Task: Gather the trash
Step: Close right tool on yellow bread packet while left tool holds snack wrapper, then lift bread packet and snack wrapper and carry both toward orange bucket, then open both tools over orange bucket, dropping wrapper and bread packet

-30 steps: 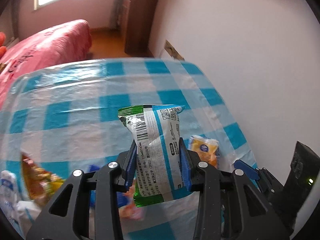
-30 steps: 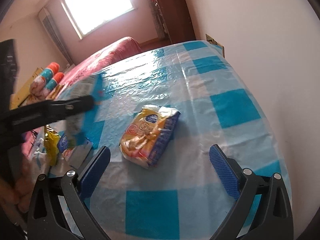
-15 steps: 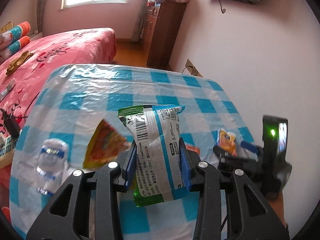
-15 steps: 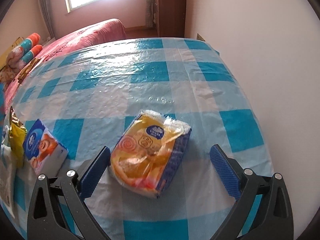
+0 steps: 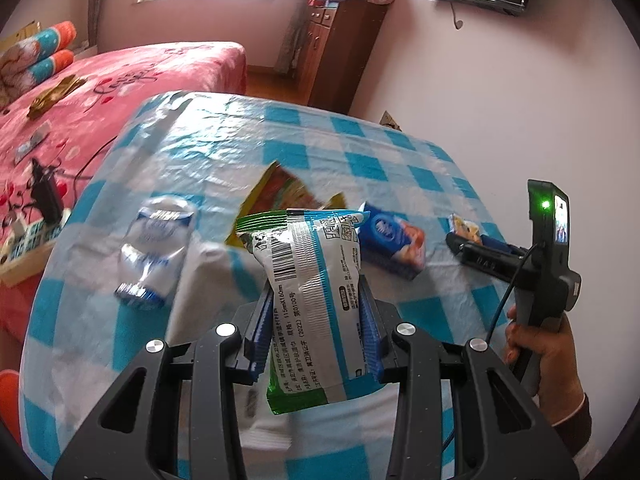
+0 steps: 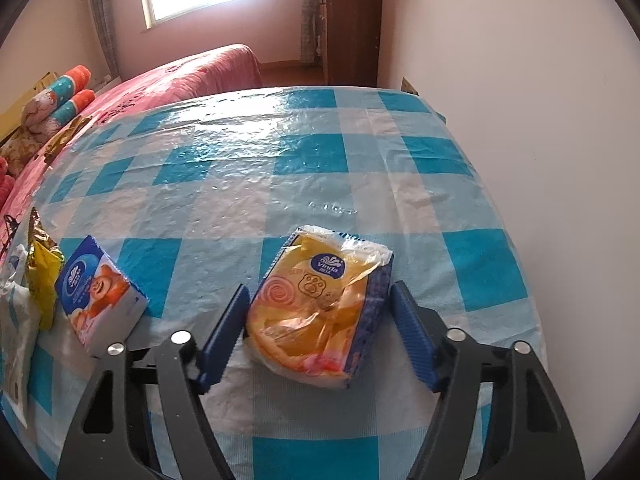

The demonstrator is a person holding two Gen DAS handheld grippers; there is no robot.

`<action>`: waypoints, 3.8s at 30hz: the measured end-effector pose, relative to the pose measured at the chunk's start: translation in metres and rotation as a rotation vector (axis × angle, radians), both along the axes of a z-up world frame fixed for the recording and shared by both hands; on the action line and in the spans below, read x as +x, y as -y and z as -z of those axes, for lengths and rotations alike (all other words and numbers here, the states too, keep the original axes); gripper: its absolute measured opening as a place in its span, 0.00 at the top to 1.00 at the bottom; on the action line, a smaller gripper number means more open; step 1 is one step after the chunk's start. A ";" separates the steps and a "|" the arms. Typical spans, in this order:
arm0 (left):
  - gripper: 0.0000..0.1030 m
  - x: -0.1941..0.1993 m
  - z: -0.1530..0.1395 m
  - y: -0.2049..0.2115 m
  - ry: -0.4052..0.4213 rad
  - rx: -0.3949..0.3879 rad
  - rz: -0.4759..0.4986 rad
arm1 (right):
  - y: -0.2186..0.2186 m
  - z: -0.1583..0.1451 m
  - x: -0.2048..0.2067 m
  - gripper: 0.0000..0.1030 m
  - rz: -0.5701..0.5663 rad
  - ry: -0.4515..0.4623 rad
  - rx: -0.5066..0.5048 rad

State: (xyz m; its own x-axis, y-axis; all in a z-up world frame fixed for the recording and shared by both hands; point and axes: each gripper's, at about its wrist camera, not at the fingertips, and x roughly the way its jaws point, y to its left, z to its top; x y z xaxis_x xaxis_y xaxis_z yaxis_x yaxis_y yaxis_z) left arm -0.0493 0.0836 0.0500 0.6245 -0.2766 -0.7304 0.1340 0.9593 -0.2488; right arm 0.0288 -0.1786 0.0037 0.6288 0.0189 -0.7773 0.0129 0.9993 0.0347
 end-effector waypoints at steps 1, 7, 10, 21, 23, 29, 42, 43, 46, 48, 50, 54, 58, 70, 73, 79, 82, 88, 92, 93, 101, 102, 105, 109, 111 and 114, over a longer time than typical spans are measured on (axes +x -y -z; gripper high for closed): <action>0.61 -0.003 0.001 -0.004 -0.004 -0.004 -0.003 | 0.001 0.000 -0.001 0.38 -0.002 0.003 0.003; 0.61 -0.015 0.004 -0.025 -0.017 -0.028 -0.023 | 0.003 0.000 -0.006 0.41 -0.010 0.010 0.022; 0.61 -0.022 0.001 -0.037 -0.009 -0.031 -0.040 | 0.003 -0.001 -0.010 0.45 -0.011 0.013 0.026; 0.61 -0.061 -0.018 -0.108 0.037 0.003 -0.163 | 0.003 -0.005 -0.028 0.54 -0.017 0.039 0.073; 0.61 -0.069 -0.021 -0.119 0.051 -0.001 -0.176 | 0.003 -0.006 -0.033 0.56 -0.024 0.053 0.087; 0.61 -0.078 -0.013 -0.130 0.035 -0.029 -0.191 | -0.007 -0.010 -0.043 0.57 -0.043 0.079 0.060; 0.23 -0.069 0.006 -0.097 0.039 0.149 -0.134 | -0.027 -0.014 -0.073 0.60 -0.093 0.108 0.023; 0.23 -0.066 0.009 -0.100 0.024 0.133 -0.137 | -0.029 -0.015 -0.076 0.60 -0.101 0.111 0.025; 0.22 -0.058 0.018 -0.114 -0.025 0.050 -0.155 | -0.036 -0.020 -0.083 0.60 -0.124 0.120 0.027; 0.23 -0.055 0.024 -0.120 -0.039 -0.004 -0.151 | -0.042 -0.025 -0.090 0.60 -0.144 0.132 0.024; 0.37 -0.054 0.027 -0.123 -0.044 -0.030 -0.157 | -0.048 -0.028 -0.095 0.60 -0.160 0.139 0.023; 0.54 -0.050 0.038 -0.131 -0.081 -0.101 -0.172 | -0.067 -0.037 -0.107 0.60 -0.213 0.154 0.009; 0.59 -0.053 0.038 -0.132 -0.067 -0.106 -0.185 | -0.089 -0.043 -0.121 0.60 -0.266 0.165 -0.001; 0.63 -0.083 0.026 -0.160 -0.015 -0.162 -0.247 | -0.152 -0.062 -0.149 0.60 -0.442 0.184 0.044; 0.63 -0.095 0.018 -0.170 0.002 -0.165 -0.263 | -0.169 -0.066 -0.153 0.60 -0.492 0.187 0.068; 0.63 -0.120 0.009 -0.197 0.025 -0.159 -0.318 | -0.214 -0.072 -0.165 0.60 -0.623 0.179 0.114; 0.63 -0.134 0.009 -0.213 0.026 -0.148 -0.358 | -0.240 -0.073 -0.172 0.60 -0.703 0.170 0.135; 0.63 -0.161 0.022 -0.250 -0.010 -0.120 -0.457 | -0.304 -0.071 -0.185 0.60 -0.892 0.132 0.175; 0.63 -0.179 0.035 -0.275 -0.047 -0.107 -0.533 | -0.343 -0.063 -0.193 0.60 -0.991 0.087 0.187; 0.63 -0.184 0.040 -0.282 -0.060 -0.105 -0.552 | -0.354 -0.060 -0.195 0.60 -1.015 0.073 0.189; 0.62 -0.202 0.065 -0.311 -0.122 -0.079 -0.632 | -0.414 -0.044 -0.207 0.60 -1.151 0.003 0.182; 0.62 -0.203 0.069 -0.314 -0.131 -0.073 -0.642 | -0.422 -0.042 -0.209 0.60 -1.167 -0.001 0.180; 0.62 -0.205 0.078 -0.321 -0.153 -0.076 -0.662 | -0.439 -0.039 -0.217 0.60 -1.208 -0.005 0.174; 0.62 -0.206 0.088 -0.327 -0.179 -0.074 -0.681 | -0.459 -0.035 -0.223 0.54 -1.255 -0.020 0.183; 0.61 -0.207 0.092 -0.330 -0.195 -0.068 -0.697 | -0.465 -0.032 -0.222 0.42 -1.258 -0.035 0.195; 0.37 -0.209 0.091 -0.334 -0.196 -0.046 -0.725 | -0.463 -0.031 -0.217 0.26 -1.233 -0.058 0.245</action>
